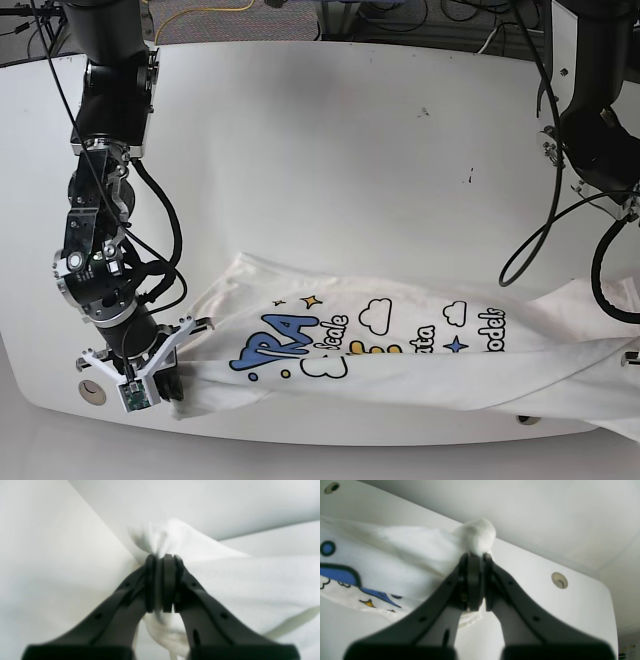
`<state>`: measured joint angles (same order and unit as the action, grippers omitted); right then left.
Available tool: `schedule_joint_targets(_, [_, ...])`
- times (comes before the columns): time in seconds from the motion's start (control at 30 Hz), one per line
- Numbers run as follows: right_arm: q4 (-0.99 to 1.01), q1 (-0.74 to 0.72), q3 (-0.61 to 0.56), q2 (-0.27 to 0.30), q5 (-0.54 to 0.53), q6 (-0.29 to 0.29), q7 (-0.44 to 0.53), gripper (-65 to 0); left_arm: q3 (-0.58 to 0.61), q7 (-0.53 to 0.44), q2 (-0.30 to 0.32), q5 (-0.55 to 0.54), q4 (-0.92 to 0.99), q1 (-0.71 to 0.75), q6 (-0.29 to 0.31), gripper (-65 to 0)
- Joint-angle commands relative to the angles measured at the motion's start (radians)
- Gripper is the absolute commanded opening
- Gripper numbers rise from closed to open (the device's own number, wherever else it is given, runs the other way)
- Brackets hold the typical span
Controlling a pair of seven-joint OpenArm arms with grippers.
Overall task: Fold the T-shirt properly
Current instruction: 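Lift the shirt with both grippers and pull it toward the robot, then swing the lifted shirt with both grippers, stretching it between them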
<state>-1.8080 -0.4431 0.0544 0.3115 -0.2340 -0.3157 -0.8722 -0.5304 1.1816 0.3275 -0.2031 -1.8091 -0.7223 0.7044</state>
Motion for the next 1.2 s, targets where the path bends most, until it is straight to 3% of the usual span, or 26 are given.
schedule_joint_targets(0.0, [-0.015, -0.041, 0.006, 0.020, 0.008, 0.005, 0.026, -64.7, -0.002, -0.021, 0.017, -0.004, -0.001, -0.047, -0.006, -63.4])
schedule_joint_targets(0.4, [-0.051, -0.084, -0.001, 0.036, 0.014, 0.009, 0.006, -64.5, -0.004, 0.059, 0.033, -0.018, 0.008, -0.137, -0.006, -63.6])
schedule_joint_targets(0.53, [-0.026, -0.161, 0.002, 0.048, 0.013, 0.007, 0.003, -64.8, 0.005, 0.083, 0.030, -0.014, -0.003, -0.229, -0.006, -63.5])
schedule_joint_targets(1.17, [-0.020, -0.271, 0.012, 0.092, 0.011, 0.006, -0.018, -64.8, 0.037, 0.087, 0.029, -0.015, -0.005, -0.299, -0.006, -63.5])
